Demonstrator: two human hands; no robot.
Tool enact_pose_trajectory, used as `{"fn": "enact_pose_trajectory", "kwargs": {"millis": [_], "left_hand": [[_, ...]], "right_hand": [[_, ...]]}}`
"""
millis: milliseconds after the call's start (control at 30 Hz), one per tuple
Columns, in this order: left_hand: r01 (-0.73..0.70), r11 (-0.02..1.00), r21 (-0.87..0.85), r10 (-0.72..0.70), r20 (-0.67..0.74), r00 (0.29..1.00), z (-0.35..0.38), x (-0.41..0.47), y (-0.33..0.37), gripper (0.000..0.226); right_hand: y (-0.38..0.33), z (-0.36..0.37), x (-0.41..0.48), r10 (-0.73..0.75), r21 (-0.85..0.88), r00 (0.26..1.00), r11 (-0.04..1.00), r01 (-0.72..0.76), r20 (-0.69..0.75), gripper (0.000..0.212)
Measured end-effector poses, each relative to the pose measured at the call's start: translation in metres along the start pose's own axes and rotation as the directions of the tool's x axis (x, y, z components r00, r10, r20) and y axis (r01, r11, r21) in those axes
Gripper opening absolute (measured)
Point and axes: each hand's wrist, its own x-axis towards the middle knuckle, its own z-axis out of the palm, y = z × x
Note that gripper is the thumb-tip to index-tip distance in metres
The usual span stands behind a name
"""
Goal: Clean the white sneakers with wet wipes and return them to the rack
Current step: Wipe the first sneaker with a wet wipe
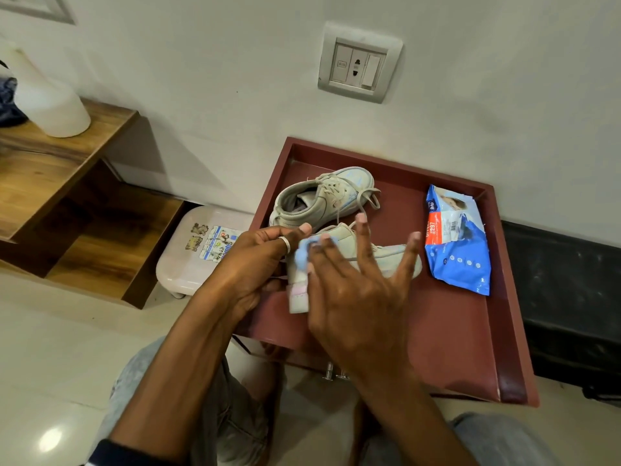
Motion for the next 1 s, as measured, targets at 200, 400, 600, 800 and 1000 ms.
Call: {"fn": "enact_pose_trajectory", "kwargs": {"millis": [200,400,600,800,1000], "left_hand": [[0.061,0.998,0.010,-0.060,-0.013,0.998,-0.001,0.001,0.000,0.027],[0.086,0.996,-0.019,-0.086,-0.025,0.996,-0.001,0.000,0.001,0.026],[0.076,0.997,0.024,-0.076,-0.022,0.997,0.000,0.001,0.000,0.039],[0.065,0.998,0.018,-0.065,-0.024,0.998,-0.002,0.001,0.000,0.039],[0.071,0.997,0.043,-0.070,-0.015,0.997,-0.004,0.003,-0.001,0.037]], "right_hand": [[-0.008,0.001,-0.006,0.018,0.042,0.999,0.999,-0.019,0.038,0.039],[-0.025,0.006,-0.012,-0.100,-0.007,0.995,0.995,0.100,-0.016,0.037],[0.027,0.001,0.009,0.320,0.182,0.944,0.926,-0.330,0.086,0.035],[-0.023,0.004,-0.013,-0.084,0.075,0.995,0.994,0.080,0.051,0.043],[0.027,0.010,0.014,0.264,0.117,0.951,0.952,-0.285,0.163,0.040]]}}
